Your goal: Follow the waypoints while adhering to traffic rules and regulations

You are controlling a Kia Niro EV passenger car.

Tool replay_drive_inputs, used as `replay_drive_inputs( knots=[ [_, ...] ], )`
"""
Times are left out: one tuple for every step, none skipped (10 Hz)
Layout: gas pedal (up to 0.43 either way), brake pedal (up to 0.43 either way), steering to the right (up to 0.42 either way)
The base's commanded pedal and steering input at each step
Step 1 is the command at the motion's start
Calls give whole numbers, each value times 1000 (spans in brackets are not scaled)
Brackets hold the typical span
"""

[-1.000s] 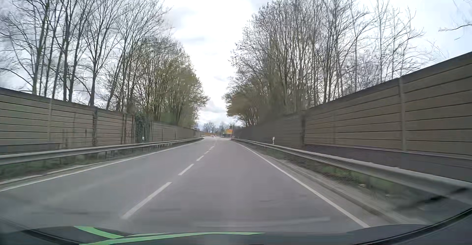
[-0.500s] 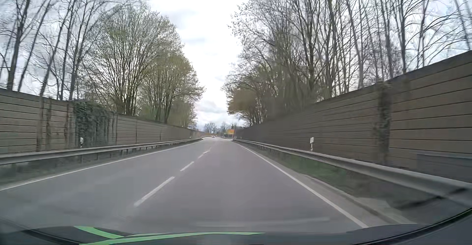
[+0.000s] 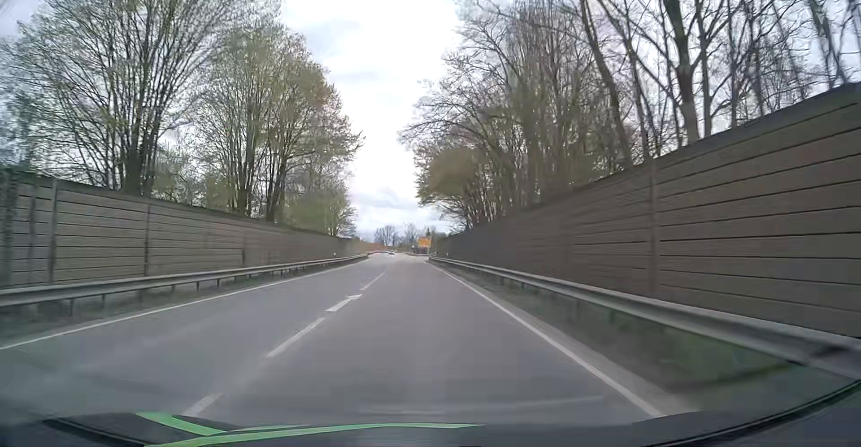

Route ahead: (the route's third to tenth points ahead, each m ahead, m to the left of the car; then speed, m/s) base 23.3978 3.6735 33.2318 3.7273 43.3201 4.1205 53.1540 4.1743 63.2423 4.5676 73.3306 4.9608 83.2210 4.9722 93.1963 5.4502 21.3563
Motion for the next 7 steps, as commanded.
replay_drive_inputs(
  knots=[
    [0,0,-3],
    [0,0,-3],
    [0,0,-3],
    [0,0,-3],
    [0,0,-2],
    [0,0,-3],
    [0,0,-3]
  ],
)
